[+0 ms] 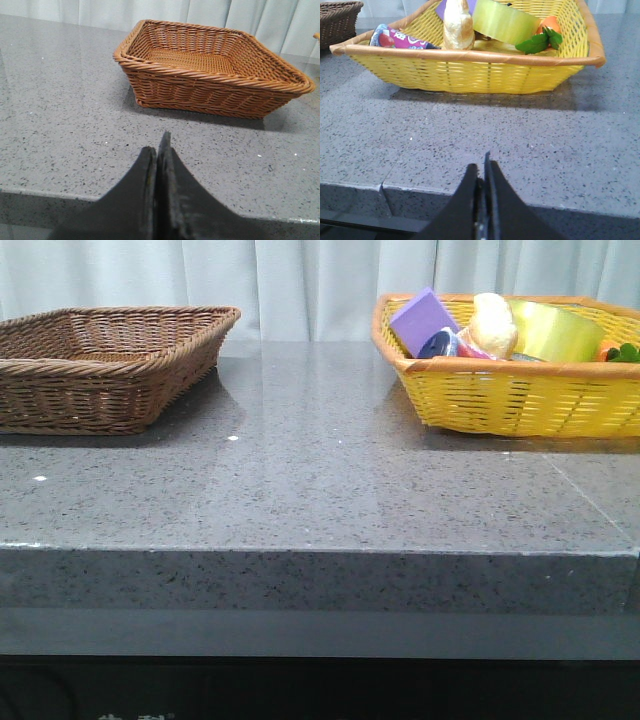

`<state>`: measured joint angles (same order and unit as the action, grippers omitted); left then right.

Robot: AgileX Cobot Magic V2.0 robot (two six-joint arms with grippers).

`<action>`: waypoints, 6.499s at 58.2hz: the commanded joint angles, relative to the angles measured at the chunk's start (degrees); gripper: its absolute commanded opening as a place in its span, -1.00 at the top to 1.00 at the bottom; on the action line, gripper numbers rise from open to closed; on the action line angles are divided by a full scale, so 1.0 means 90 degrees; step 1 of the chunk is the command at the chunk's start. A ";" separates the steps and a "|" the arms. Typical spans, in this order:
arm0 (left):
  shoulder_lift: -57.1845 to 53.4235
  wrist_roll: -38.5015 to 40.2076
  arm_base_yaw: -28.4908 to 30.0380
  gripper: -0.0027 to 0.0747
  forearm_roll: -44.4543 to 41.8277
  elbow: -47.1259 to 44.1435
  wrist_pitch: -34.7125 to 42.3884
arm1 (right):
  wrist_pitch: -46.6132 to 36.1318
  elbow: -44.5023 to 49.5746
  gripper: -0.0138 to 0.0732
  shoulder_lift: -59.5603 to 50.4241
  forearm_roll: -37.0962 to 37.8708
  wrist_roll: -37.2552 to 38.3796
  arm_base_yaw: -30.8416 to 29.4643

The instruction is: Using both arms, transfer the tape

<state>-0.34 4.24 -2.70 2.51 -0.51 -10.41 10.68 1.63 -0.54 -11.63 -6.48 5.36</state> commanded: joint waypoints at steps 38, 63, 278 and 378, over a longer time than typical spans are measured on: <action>-0.0116 0.0036 -0.0038 0.98 0.0006 -0.0246 0.0531 | -0.0464 -0.0169 0.96 -0.0172 0.0002 -0.0002 -0.0005; -0.0116 0.0036 -0.0038 0.98 0.0006 -0.0246 0.0531 | -0.0479 -0.0169 0.96 -0.0172 0.0002 -0.0002 -0.0005; 0.2980 0.0080 -0.0038 -0.53 0.0131 0.3452 -0.0166 | 0.3343 -1.2192 0.44 1.2383 -0.1776 0.0187 -0.0651; 0.2980 0.0080 -0.0038 -0.53 0.0131 0.3452 -0.0166 | 0.2344 -0.9113 0.46 1.0141 -0.1687 -0.1841 0.3699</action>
<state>25.85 4.79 -2.70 3.49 28.55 -15.97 36.09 -79.32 92.33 -25.49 -21.94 37.67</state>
